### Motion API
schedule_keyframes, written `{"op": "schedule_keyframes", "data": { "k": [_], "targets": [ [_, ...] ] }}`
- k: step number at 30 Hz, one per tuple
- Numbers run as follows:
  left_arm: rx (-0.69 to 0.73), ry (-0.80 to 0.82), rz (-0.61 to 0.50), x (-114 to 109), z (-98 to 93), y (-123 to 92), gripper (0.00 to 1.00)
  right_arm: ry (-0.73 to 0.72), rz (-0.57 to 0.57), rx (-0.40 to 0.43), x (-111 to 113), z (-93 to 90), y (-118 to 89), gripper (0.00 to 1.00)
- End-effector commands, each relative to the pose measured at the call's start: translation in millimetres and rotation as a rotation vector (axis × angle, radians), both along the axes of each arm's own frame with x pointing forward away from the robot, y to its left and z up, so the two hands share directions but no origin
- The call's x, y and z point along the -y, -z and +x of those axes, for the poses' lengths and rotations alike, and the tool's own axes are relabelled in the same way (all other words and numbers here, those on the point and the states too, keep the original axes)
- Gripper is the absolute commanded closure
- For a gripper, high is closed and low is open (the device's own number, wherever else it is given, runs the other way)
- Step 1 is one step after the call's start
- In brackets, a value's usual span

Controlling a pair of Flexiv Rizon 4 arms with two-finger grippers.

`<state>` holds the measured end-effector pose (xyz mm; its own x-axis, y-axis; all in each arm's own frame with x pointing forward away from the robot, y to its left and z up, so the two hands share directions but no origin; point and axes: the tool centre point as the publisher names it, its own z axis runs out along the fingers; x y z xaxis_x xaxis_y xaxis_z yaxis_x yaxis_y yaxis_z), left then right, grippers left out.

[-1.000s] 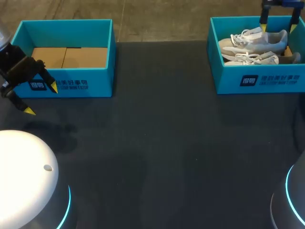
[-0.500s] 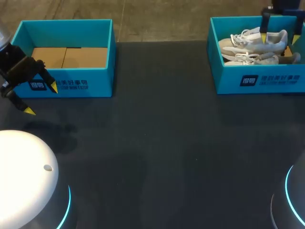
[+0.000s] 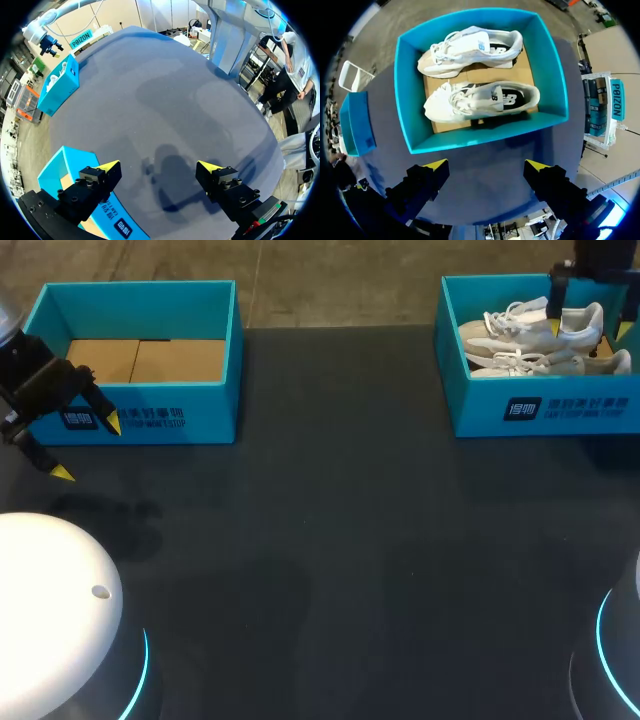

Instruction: Take the shoe out of the shoebox, open the shoe tongue, remove and reinsert the insole, then place the shoe into the shoebox

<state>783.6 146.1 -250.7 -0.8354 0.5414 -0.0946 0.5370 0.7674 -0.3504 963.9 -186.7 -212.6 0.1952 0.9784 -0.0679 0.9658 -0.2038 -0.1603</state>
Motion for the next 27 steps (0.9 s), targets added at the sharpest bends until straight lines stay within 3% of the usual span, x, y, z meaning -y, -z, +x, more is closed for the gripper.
{"op": "schedule_keyframes", "data": {
  "k": [1, 15, 23, 27],
  "targets": [
    [0.001, -0.001, 0.004, 0, -0.8, 0, 0.00, -0.018, -0.040, 0.246, 2, -5.6, 1, 0.00],
    [-0.028, -0.068, 0.026, -5, 0.1, -7, 0.00, -0.027, -0.029, 0.224, 3, -3.1, 6, 0.00],
    [-0.069, -0.687, 0.263, -12, 15.9, -20, 0.00, -0.027, -0.029, 0.224, 3, -3.1, 6, 0.00],
    [-0.055, -0.903, 0.310, -19, 24.3, -26, 0.00, -0.027, -0.029, 0.224, 3, -3.1, 6, 0.00]
  ]
}}
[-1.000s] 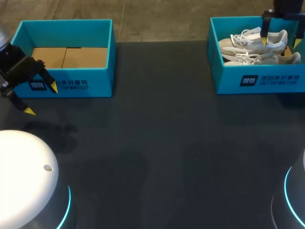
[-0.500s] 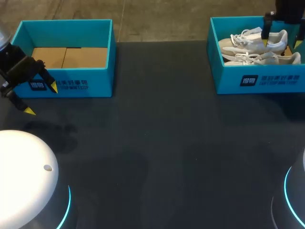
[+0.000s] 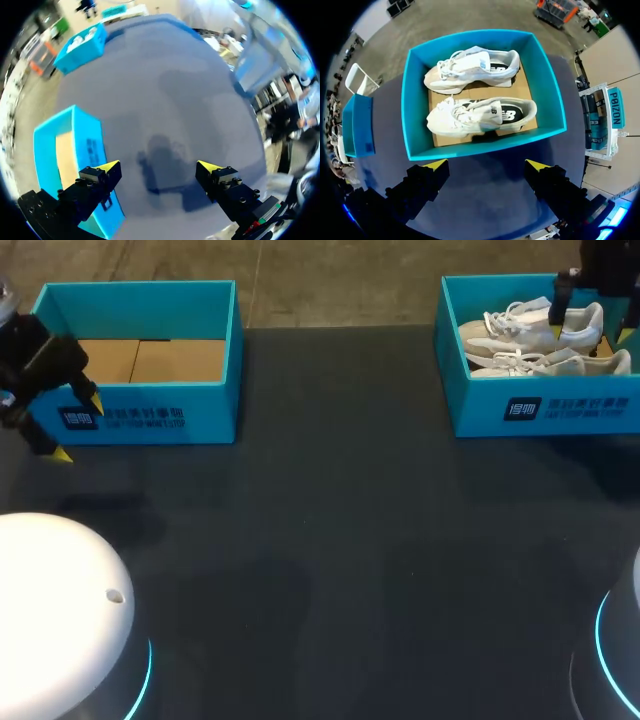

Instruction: Take the shoe out of the shoebox, open the shoe tongue, remove and reinsert the insole, then place the shoe into the shoebox

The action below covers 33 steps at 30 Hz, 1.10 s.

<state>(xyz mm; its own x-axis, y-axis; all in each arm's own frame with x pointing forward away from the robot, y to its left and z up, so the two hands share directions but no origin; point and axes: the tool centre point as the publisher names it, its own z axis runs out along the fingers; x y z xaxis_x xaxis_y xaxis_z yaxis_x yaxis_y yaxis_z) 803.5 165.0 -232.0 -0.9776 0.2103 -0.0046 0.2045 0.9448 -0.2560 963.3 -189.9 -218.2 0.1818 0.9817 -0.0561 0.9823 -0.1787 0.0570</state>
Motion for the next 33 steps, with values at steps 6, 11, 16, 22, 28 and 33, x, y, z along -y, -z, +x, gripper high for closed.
{"op": "schedule_keyframes", "data": {
  "k": [6, 11, 16, 22, 28, 33],
  "targets": [
    [-0.081, -0.755, 0.178, -13, 26.6, -17, 0.00, 0.000, 0.001, 0.007, 0, -2.5, 1, 0.00],
    [-0.042, -0.822, 0.182, -16, 36.0, -21, 0.00, 0.000, 0.001, 0.007, 0, -2.5, 1, 0.00],
    [-0.042, -0.822, 0.182, -16, 36.0, -21, 0.00, 0.000, 0.001, 0.007, 0, -2.5, 1, 0.00],
    [-0.042, -0.822, 0.182, -16, 36.0, -21, 0.00, 0.000, 0.001, 0.007, 0, -2.5, 1, 0.00],
    [-0.200, -1.169, 0.235, -23, 57.4, -34, 0.00, 0.000, 0.001, 0.007, 0, -2.5, 1, 0.00],
    [-0.281, -1.417, 0.285, -28, 87.2, -42, 0.00, 0.000, 0.001, 0.007, 0, -2.5, 1, 0.00]
  ]
}}
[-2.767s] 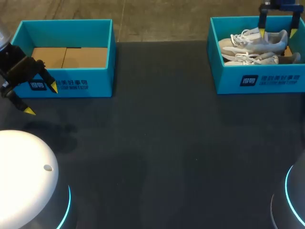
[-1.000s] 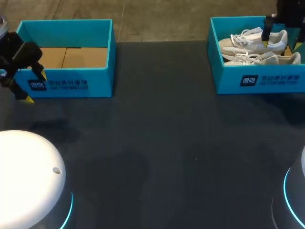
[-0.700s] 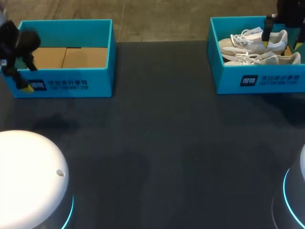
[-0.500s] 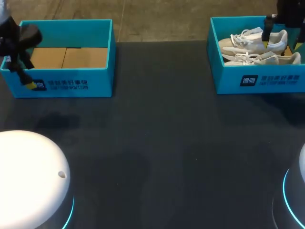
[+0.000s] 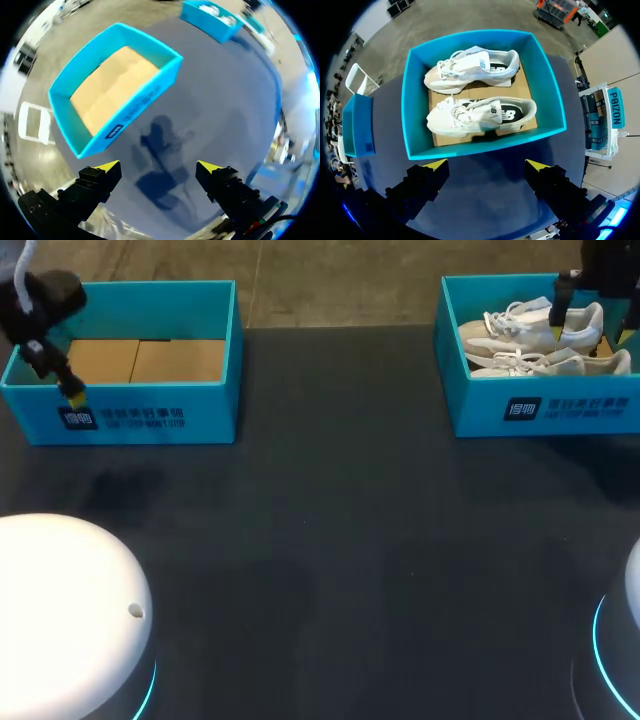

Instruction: Take the shoe out of the shoebox, open the shoe tongue, remove and reinsert the insole, then place the shoe into the shoebox

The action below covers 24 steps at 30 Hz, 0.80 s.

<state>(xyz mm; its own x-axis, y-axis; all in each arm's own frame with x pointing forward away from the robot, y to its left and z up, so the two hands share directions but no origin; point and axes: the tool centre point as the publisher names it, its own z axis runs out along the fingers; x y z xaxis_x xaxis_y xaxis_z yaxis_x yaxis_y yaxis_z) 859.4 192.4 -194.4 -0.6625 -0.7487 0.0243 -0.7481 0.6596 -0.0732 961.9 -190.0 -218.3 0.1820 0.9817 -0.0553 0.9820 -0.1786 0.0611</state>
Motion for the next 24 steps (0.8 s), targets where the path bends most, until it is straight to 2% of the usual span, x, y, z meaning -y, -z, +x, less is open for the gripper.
{"op": "schedule_keyframes", "data": {
  "k": [1, 6, 11, 24],
  "targets": [
    [-0.193, -0.438, 0.032, -2, 34.8, -5, 0.00, 0.000, 0.001, 0.003, 0, -1.1, 0, 0.00],
    [-0.248, -0.598, 0.060, -4, 46.7, -6, 0.00, 0.000, 0.001, 0.003, 0, -1.1, 0, 0.00],
    [-0.233, -0.703, 0.080, -5, 49.0, -6, 0.00, 0.000, 0.001, 0.003, 0, -1.1, 0, 0.00],
    [-0.180, -0.767, 0.108, -5, 44.9, -10, 0.00, 0.000, 0.001, 0.003, 0, -1.1, 0, 0.00]
  ]
}}
